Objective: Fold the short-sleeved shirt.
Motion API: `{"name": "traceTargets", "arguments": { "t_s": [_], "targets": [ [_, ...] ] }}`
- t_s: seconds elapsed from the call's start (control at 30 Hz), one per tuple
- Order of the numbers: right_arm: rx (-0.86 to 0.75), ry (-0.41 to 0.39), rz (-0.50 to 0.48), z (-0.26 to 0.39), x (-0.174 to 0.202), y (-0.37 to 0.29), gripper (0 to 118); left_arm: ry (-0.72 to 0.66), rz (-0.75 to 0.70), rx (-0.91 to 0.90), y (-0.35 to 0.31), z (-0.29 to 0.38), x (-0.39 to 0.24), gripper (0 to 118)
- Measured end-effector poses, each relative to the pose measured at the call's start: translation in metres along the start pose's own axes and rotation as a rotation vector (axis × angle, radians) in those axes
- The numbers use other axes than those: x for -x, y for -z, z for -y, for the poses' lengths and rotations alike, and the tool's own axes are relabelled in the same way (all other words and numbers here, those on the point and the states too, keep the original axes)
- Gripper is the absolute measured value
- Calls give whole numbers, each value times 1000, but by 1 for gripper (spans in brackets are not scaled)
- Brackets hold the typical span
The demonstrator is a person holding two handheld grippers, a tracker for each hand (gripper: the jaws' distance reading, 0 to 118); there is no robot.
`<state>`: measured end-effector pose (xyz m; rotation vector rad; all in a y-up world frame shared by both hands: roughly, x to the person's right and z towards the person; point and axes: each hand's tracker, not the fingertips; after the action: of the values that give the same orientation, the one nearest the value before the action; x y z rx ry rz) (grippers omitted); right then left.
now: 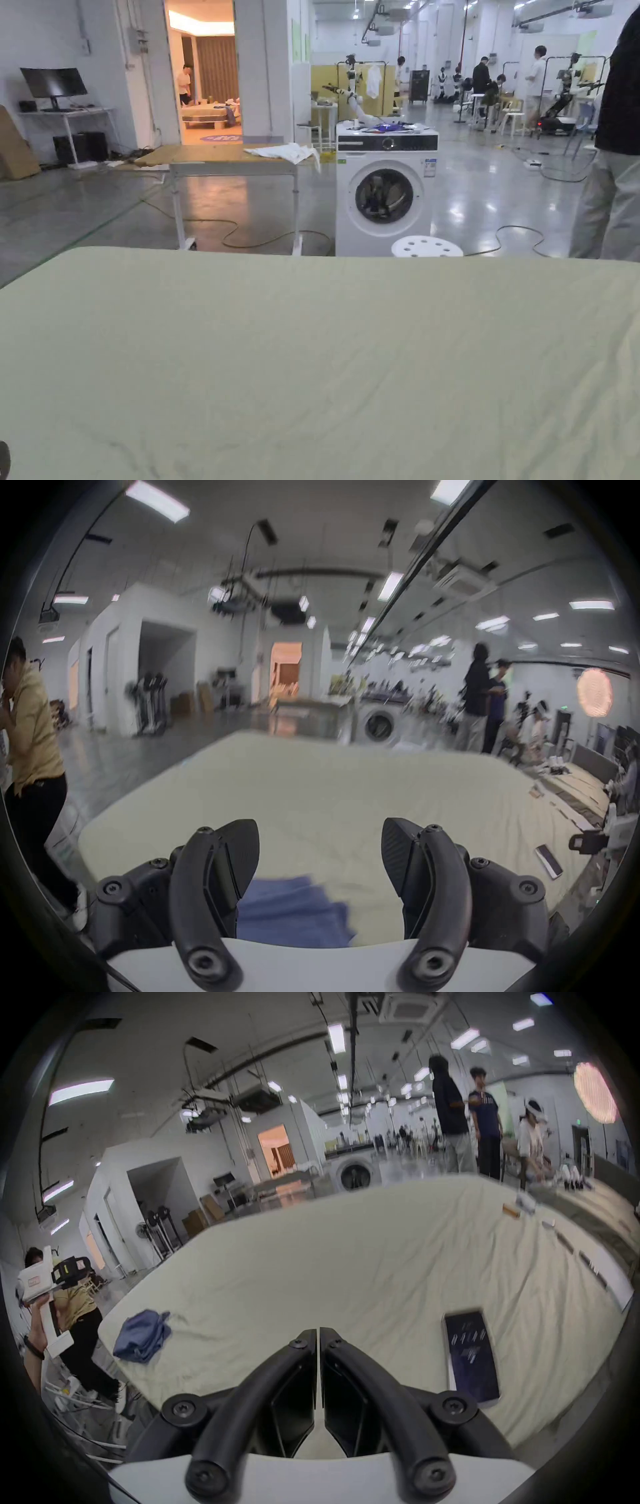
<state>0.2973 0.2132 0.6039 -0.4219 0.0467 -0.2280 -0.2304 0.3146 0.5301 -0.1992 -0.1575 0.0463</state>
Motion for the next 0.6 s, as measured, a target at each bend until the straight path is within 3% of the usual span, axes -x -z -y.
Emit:
{"name": "traceTargets", "arguments": {
  "t_s": [0.07,0.17,0.27,0.4,0.5,0.6],
  "targets": [
    [-76,-72,22,-13,10,-11,0,29,72,-156,-14,12,-24,75],
    [-171,-132,42,-23,24,-21,0,27,128,-218,-23,25,-65,67],
    [-275,-179,97,-23,36,-28,0,24,99,-209,-25,41,-77,36],
    [-330,-191,88,-18,45,-37,0,37,86,-201,-41,47,-82,1],
    [-347,-200,82,-12,50,-39,0,117,57,-193,-48,48,-79,0],
    [-351,-192,88,-10,49,-38,0,99,48,-199,-52,44,-76,0]
  ]
}}
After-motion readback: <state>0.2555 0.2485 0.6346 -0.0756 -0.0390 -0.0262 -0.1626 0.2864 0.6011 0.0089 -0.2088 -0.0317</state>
